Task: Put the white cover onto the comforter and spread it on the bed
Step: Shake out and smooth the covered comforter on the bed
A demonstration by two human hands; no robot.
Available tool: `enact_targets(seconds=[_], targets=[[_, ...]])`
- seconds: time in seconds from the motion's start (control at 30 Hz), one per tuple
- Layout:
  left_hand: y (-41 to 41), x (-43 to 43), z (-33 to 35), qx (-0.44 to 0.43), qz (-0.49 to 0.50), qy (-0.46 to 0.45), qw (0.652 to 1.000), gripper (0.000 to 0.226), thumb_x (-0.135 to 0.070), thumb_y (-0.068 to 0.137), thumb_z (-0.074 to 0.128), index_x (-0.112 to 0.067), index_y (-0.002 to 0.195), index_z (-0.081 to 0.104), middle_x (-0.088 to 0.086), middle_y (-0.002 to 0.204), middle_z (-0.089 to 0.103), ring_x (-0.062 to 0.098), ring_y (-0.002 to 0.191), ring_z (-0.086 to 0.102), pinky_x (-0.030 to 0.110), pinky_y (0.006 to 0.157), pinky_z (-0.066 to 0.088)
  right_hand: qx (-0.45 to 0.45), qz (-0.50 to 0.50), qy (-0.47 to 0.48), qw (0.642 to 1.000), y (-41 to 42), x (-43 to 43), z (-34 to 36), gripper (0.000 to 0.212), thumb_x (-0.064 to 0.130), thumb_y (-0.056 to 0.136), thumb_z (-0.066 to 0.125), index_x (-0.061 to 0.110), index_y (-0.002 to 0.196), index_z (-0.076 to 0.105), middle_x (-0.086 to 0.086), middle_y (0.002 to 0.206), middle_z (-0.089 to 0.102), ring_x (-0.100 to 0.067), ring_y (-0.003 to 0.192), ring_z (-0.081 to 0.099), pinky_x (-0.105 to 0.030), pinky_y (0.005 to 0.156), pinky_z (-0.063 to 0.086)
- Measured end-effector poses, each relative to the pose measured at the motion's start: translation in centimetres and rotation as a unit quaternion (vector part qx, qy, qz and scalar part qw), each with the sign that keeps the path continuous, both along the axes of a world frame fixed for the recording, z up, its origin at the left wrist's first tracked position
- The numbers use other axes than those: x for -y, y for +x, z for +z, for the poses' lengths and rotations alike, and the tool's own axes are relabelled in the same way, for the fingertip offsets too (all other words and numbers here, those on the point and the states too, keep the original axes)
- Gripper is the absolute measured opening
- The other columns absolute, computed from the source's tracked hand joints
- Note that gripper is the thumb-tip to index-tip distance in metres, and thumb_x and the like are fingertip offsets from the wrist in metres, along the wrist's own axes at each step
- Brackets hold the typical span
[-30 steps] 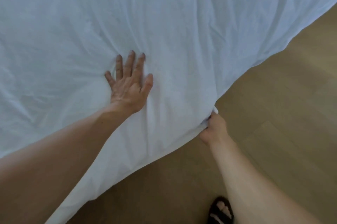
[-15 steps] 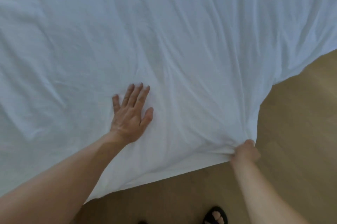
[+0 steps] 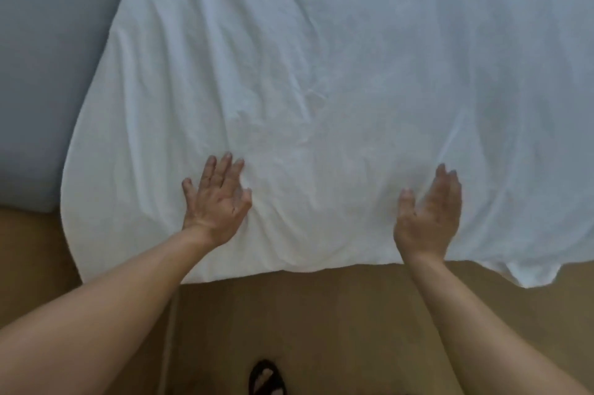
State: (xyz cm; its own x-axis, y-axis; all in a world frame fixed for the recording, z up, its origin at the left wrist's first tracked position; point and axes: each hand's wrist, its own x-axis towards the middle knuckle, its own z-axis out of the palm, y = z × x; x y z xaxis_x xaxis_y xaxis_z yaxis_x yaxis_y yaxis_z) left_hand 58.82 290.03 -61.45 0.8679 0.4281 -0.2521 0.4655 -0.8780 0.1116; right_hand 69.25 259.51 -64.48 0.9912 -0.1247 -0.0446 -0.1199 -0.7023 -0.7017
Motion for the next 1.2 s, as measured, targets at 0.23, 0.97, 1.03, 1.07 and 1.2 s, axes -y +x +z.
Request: enact_targets(seconds=[0.23,0.97,1.03,1.07,1.2], targets=[[-10.9,-11.1,-0.7,0.137,0.293,-0.045,0.945,0.076,-0.042,0.098,0.051,-0.011,0.156,0.014,0.01,0.163,0.014,0.028,0.15,0.014,0.052,0.118,0.016,-0.045,0.325,-0.213,0.92,-2.8,-13.9,1.3,0.065,0.053,0.102,0.022,0.035,0.157,-0.007,0.006,0.166,-0.015,-0.016,0.151,-0.02,-0.044,0.122,-0.011],[-9.7,-9.6,12.2,0.203,0.307,-0.287,0.884,0.029,-0.023,0.083,0.078,-0.011,0.106,0.065,-0.003,0.099,0.066,0.018,0.093,0.064,0.028,0.084,0.053,-0.135,0.397,-0.086,0.904,-6.3,-19.5,5.6,0.066,0.055,0.102,0.033,0.037,0.158,0.003,0.004,0.167,0.001,-0.015,0.153,-0.003,-0.045,0.124,0.003],[-7.3,-6.0,15.9,0.217,0.266,-0.276,0.898,0.015,-0.019,0.084,0.075,-0.022,0.086,0.06,-0.013,0.085,0.062,0.006,0.078,0.061,0.016,0.065,0.049,-0.168,0.361,0.037,0.917,-5.6,-18.1,7.9,0.063,0.056,0.102,0.033,0.034,0.158,0.014,0.006,0.165,0.014,-0.013,0.153,0.008,-0.039,0.124,0.008],[-5.9,-4.1,17.6,0.226,0.242,-0.286,0.899,0.017,-0.018,0.084,0.074,-0.025,0.082,0.058,-0.014,0.083,0.062,0.004,0.076,0.06,0.014,0.063,0.049,-0.19,0.339,0.11,0.915,-5.1,-17.3,9.4,0.062,0.057,0.102,0.032,0.032,0.157,0.02,0.008,0.164,0.02,-0.012,0.152,0.013,-0.038,0.124,0.01],[2.2,4.4,22.6,0.275,0.127,-0.309,0.902,0.009,-0.011,0.081,0.071,-0.012,0.088,0.066,-0.001,0.086,0.072,0.016,0.079,0.069,0.027,0.071,0.055,-0.319,0.247,0.385,0.83,-1.5,-12.2,15.5,0.079,0.079,0.082,0.032,0.037,0.149,0.039,0.005,0.151,0.044,-0.023,0.139,0.042,-0.059,0.112,0.034]])
